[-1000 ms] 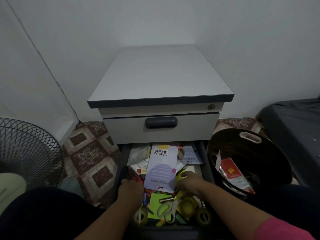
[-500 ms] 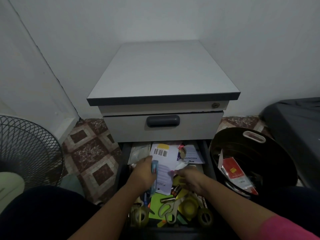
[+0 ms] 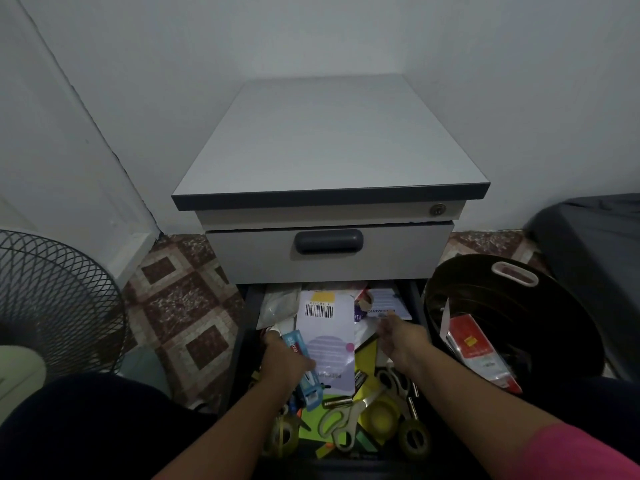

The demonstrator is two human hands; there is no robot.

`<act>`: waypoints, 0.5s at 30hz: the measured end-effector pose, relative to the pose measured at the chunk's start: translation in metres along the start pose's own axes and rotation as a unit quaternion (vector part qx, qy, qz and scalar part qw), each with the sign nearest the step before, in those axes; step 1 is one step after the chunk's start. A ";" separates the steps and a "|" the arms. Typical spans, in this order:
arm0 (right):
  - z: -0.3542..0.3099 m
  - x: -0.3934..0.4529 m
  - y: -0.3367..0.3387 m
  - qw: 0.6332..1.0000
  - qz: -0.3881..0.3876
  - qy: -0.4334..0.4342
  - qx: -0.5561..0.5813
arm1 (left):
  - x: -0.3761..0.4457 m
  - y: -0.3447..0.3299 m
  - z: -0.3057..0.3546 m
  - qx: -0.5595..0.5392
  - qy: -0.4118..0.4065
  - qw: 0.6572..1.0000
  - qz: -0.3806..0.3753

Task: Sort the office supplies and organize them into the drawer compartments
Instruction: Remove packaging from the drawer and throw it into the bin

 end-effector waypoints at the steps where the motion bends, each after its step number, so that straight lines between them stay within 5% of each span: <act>1: 0.000 0.001 -0.001 1.000 -0.001 -0.002 0.009 | 0.001 -0.001 -0.002 -0.028 0.022 0.999 -0.015; 5: 0.003 0.000 -0.004 0.999 0.000 -0.032 0.030 | 0.000 -0.013 -0.008 -0.067 0.080 0.991 -0.088; 9: 0.003 -0.007 -0.001 0.996 0.033 -0.070 0.044 | -0.002 -0.010 -0.009 -0.077 0.091 0.989 -0.085; 15: -0.012 -0.037 -0.012 0.995 -0.055 -0.073 -0.027 | -0.004 -0.005 0.000 -0.112 0.076 0.986 -0.093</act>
Point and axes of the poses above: each hand's wrist, its own x-axis towards the middle knuckle, its own y-axis out of the back of the hand, z = x × y, the point moved 10 cm from there along x, towards the middle knuckle, and after that the axes turned 12 degrees about y, right-handed, at the moved point
